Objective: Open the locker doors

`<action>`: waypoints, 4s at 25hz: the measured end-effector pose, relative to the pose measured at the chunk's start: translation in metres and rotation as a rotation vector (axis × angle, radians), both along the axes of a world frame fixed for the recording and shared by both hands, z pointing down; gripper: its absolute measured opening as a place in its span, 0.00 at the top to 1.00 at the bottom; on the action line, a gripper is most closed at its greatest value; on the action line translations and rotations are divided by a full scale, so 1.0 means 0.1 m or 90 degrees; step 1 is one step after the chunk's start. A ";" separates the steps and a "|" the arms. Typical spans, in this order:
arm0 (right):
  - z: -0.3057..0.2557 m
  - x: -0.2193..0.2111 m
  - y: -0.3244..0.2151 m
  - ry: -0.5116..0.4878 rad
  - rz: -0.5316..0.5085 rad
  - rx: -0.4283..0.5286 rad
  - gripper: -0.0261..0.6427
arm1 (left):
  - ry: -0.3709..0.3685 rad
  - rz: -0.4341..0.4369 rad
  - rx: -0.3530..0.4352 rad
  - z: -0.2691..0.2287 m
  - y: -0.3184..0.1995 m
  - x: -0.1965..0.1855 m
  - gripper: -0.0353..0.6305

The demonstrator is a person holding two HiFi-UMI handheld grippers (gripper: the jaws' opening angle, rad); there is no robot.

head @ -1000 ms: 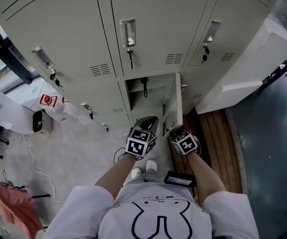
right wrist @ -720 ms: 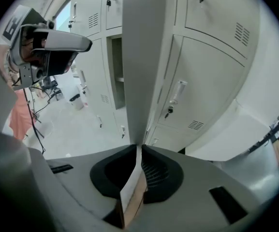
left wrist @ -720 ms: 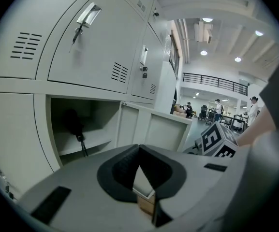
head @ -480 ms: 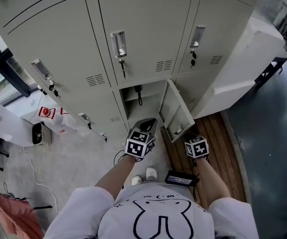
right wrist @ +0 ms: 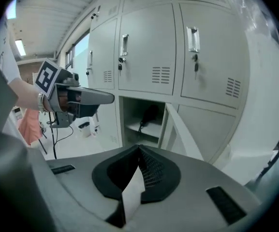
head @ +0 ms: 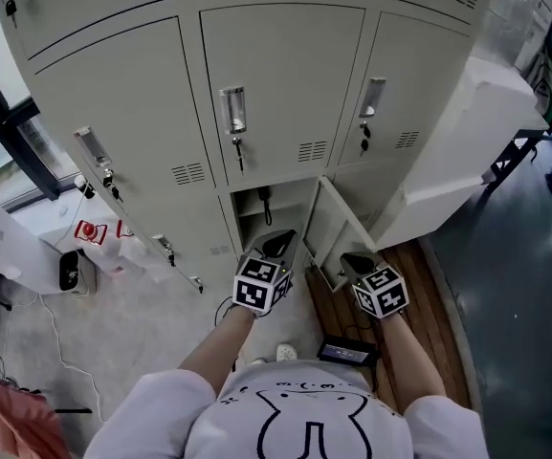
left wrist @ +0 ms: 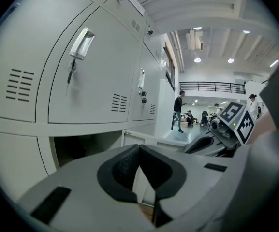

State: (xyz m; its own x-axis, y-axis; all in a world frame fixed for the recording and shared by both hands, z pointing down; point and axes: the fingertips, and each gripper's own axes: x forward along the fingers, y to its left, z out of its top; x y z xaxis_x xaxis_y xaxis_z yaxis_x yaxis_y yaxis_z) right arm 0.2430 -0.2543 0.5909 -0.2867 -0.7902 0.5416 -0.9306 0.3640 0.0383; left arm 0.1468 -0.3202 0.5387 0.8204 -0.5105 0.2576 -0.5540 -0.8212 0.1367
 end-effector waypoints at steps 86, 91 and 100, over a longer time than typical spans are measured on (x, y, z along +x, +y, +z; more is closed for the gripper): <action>-7.14 -1.97 -1.92 -0.162 -0.191 0.539 0.78 | 0.095 -0.182 0.541 -5.73 -0.81 -1.41 0.92; -7.09 -1.96 -1.62 -0.067 -0.182 0.603 0.78 | 0.082 -0.163 0.542 -5.60 -0.83 -1.30 0.92; -7.08 -1.77 -0.99 -0.013 -0.199 0.643 0.77 | 0.085 -0.133 0.567 -5.65 -0.74 -1.07 0.92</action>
State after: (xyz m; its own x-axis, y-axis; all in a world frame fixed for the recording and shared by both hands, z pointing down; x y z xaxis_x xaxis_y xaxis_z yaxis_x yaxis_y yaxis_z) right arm 0.0657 -0.3534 -0.1172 -0.5570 -0.7608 -0.3331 -0.8048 0.3955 0.4425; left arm 0.0396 -0.3940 -0.0259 0.6834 -0.6161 -0.3916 -0.7284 -0.5389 -0.4232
